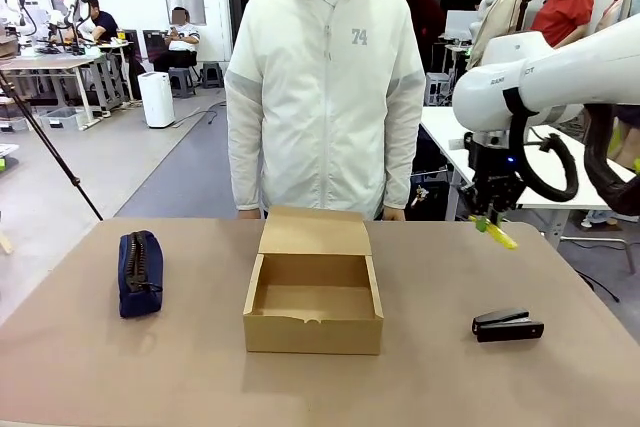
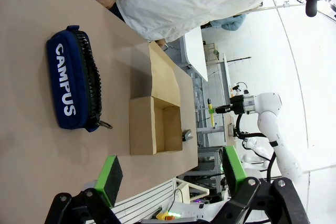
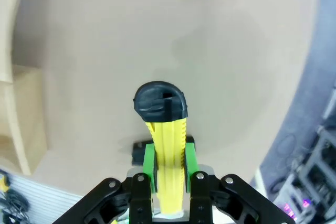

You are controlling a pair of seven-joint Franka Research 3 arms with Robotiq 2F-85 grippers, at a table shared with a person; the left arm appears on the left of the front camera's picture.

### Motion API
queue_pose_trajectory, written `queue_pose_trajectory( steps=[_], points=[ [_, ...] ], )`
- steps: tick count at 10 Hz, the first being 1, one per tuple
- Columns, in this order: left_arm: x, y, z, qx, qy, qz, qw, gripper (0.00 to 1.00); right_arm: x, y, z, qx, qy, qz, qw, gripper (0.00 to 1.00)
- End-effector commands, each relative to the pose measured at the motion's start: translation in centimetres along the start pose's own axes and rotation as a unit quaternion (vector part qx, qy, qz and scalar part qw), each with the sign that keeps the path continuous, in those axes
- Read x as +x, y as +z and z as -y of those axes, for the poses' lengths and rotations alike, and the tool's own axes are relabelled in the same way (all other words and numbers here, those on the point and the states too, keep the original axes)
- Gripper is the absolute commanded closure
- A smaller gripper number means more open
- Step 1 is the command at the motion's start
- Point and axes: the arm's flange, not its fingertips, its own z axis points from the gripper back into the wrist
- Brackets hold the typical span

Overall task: Pack the items into the box.
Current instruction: Pick up the item indicated by the person and place it inside the Mailer Box.

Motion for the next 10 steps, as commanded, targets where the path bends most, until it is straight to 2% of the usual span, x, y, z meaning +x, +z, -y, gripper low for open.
queue_pose_trajectory(
  steps=[1,2,4,5,7,9,10],
  points=[
    [0.0,0.2,0.0,-0.002,-0.008,-0.003,1.0,0.0,3.4,1.3,-5.2,0.014,0.122,0.057,0.991,1.0],
    [0.0,0.2,0.0,-0.002,-0.008,-0.003,1.0,0.0,4.2,1.8,-8.8,0.018,0.18,0.063,0.981,1.0],
    [0.0,0.2,0.0,-0.002,-0.008,-0.003,1.0,0.0,3.7,2.3,-16.8,0.019,0.323,0.095,0.942,1.0],
    [0.0,0.2,0.0,-0.002,-0.008,-0.003,1.0,0.0,3.2,2.3,-21.4,0.009,0.404,0.107,0.908,1.0],
    [0.0,0.2,0.0,-0.002,-0.008,-0.003,1.0,0.0,2.2,1.8,-28.1,0.003,0.514,0.108,0.851,1.0],
    [0.0,0.2,0.0,-0.002,-0.008,-0.003,1.0,0.0,-0.2,0.6,-31.2,0.0,0.582,0.092,0.808,1.0],
    [0.0,0.2,0.0,-0.002,-0.008,-0.003,1.0,0.0,-1.5,0.6,-31.3,0.012,0.586,0.096,0.804,1.0]
  ],
)
